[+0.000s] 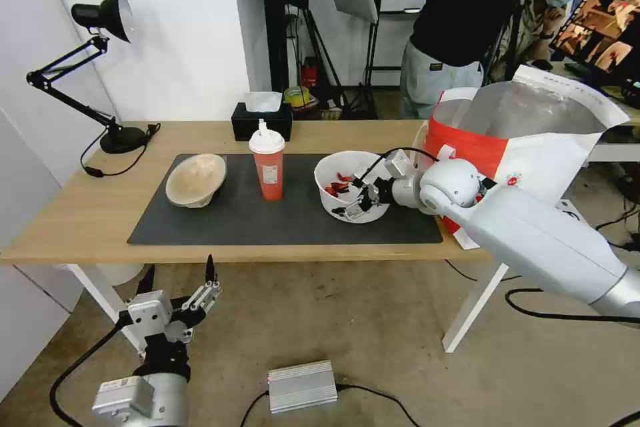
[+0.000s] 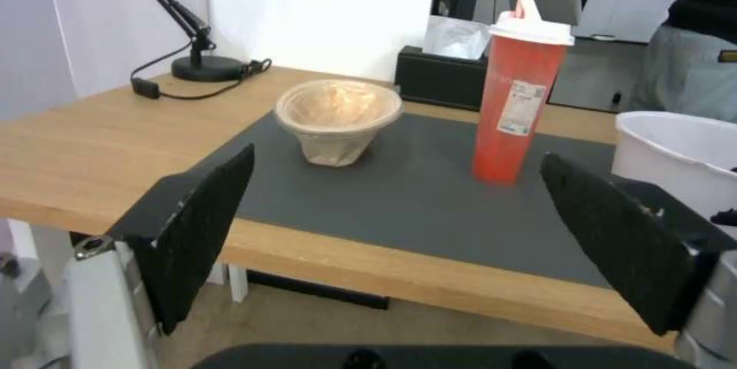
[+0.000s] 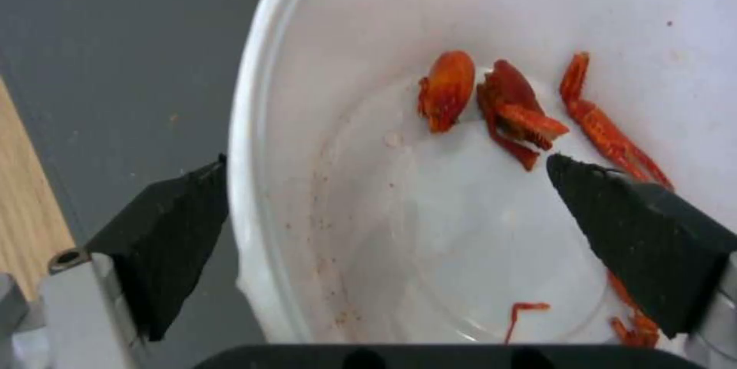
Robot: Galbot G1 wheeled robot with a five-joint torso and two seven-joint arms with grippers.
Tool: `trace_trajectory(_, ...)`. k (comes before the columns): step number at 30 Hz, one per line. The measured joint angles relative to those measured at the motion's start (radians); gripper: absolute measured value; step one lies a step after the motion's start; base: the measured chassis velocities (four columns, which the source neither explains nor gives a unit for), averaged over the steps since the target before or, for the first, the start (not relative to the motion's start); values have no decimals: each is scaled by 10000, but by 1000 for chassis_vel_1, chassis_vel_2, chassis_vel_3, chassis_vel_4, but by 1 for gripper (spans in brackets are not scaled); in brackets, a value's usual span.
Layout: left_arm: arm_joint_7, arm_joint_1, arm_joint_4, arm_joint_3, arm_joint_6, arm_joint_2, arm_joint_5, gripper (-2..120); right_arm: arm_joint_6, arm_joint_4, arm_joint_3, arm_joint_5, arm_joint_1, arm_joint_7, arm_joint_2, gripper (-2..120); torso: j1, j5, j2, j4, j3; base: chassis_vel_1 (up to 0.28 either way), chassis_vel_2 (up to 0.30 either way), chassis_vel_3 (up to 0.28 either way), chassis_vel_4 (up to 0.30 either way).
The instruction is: Pick up the trash from the table and place it into the takeout bag.
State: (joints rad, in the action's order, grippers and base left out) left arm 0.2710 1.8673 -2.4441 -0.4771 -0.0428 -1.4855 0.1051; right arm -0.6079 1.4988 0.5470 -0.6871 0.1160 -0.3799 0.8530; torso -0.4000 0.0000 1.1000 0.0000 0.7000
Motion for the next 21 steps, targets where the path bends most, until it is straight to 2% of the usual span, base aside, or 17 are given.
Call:
trace_trajectory(17,11,2,32,-3,23,37,-4,100,31,-187,44,190,125,-121,116,100,1,-1,1,-2,-2,0,0,0,0)
trace_trajectory(19,12,3,35,-3,34,40,-4,100,32,-198,46,241,142,-174,124,99,1,-1,2,-1,-2,0,0,0,0)
trace_trajectory(21,14,5,37,-3,43,43,-5,100,46,-219,48,281,158,-221,127,90,1,-1,1,-1,-2,0,0,0,0)
